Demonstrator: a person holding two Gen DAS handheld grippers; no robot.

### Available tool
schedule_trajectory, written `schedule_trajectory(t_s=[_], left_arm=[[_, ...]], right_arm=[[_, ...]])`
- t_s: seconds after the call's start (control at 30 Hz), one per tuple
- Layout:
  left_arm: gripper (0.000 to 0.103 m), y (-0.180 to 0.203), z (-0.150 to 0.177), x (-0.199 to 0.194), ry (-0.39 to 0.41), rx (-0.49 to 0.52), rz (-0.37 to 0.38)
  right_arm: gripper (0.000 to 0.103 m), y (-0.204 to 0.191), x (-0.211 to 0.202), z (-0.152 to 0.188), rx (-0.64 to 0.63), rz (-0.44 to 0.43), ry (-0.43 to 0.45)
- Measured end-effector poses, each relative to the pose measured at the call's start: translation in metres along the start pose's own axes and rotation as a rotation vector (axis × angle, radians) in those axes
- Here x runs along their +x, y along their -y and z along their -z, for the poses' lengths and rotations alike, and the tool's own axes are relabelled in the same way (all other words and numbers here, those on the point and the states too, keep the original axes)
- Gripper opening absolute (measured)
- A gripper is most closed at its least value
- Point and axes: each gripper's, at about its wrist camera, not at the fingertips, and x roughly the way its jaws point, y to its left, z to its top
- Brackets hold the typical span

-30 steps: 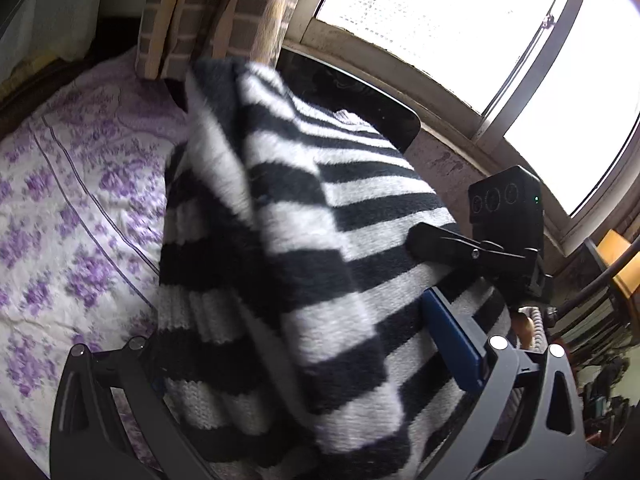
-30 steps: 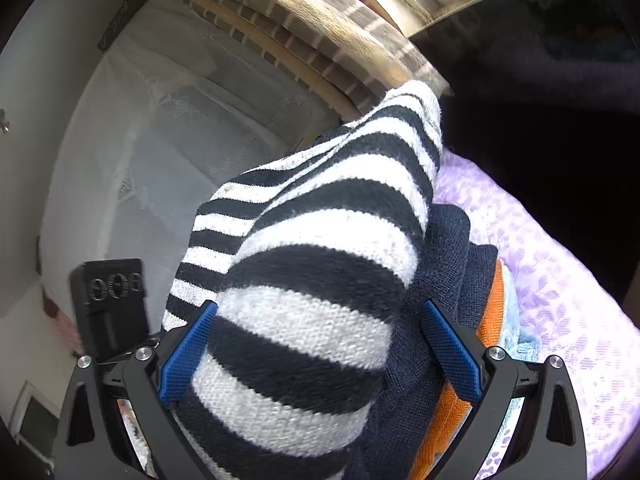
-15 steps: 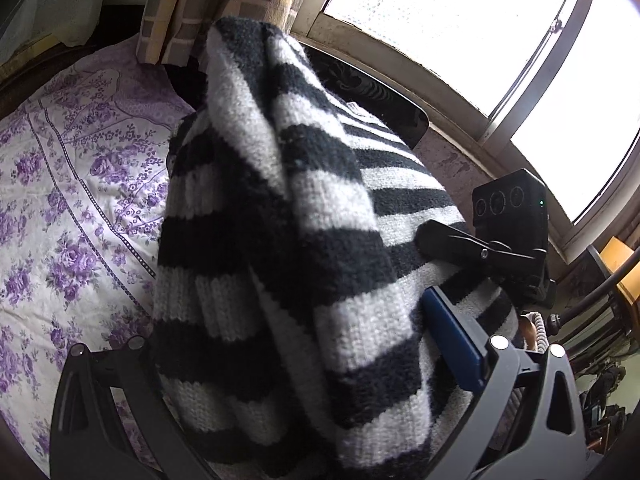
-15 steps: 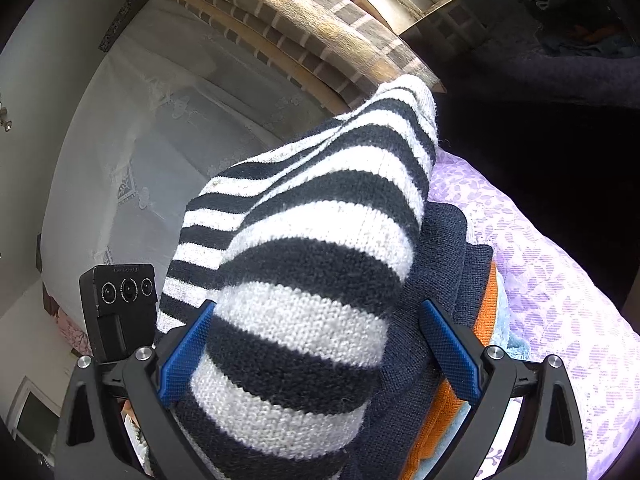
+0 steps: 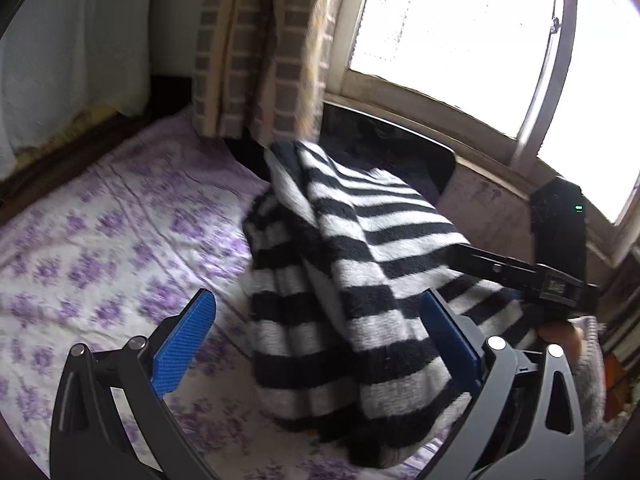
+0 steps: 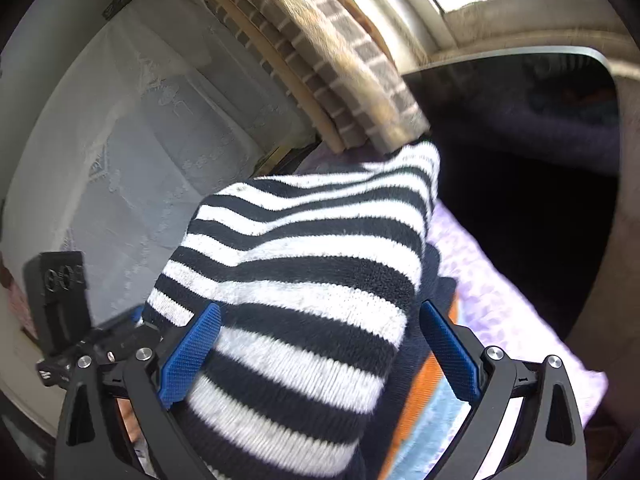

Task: Fold small clothes
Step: 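Lower the sweater onto the navy, orange and blue clothes pile with both grippers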

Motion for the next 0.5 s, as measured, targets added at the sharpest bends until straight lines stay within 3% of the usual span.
schedule_trajectory(t_s=[0.17,0.33,0.5], left_arm=[[0.099,0.014,0.006,0.003,0.031,0.088,-0.195],[0.099,0.025,0.011,0.011,0.044,0.140,-0.252],[0.099,0.025,0.011,0.008,0.043,0.142,-0.253]], right_arm=[[0.099,-0.001,-0.012,0.007,-0.040,0.060,0.018],[0.099,0.008,-0.011,0.012,-0.013,0.041,0.005],[0.099,0.002,-0.015,0.013,-0.029,0.064,0.021]])
